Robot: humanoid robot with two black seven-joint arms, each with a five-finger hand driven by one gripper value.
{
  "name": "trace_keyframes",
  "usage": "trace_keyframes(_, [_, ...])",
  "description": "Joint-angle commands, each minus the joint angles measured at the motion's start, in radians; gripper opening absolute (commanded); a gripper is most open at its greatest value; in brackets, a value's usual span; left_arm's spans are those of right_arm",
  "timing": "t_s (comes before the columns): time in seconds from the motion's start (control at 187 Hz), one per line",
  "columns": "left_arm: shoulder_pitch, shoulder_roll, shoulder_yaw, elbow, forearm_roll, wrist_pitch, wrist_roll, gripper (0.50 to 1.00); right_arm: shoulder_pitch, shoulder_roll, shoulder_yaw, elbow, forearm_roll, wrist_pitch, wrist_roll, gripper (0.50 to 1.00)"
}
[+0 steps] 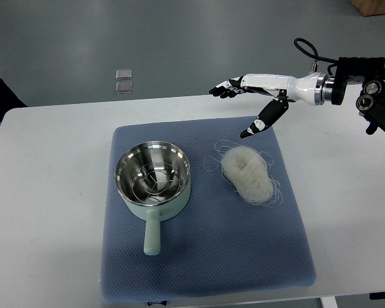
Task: Put vermicelli into pot with right hand
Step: 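Reach the right hand over the white vermicelli bundle and lower it, then close the right hand fingers around the vermicelli bundle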
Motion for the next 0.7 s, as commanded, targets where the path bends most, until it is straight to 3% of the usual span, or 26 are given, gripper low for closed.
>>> trace_keyframes(0.0, [0.000,0.000,0.000,0.000,0.000,0.000,0.000,1.000,0.003,0.003,-0.035,0.053,-0.137,0.000,0.014,0.921])
trace_keyframes(0.348, [0.000,0.000,0.000,0.000,0.000,0.000,0.000,1.000,0.026,-0.040,-0.156,0.071,-0.422,0.000,0.071,0.919])
trace_keyframes(0.696, [0.000,0.000,0.000,-0.002,0.000,0.000,0.000,1.000,0.015,-0.046,-0.188,0.071,-0.431,-0.026,0.092,0.919])
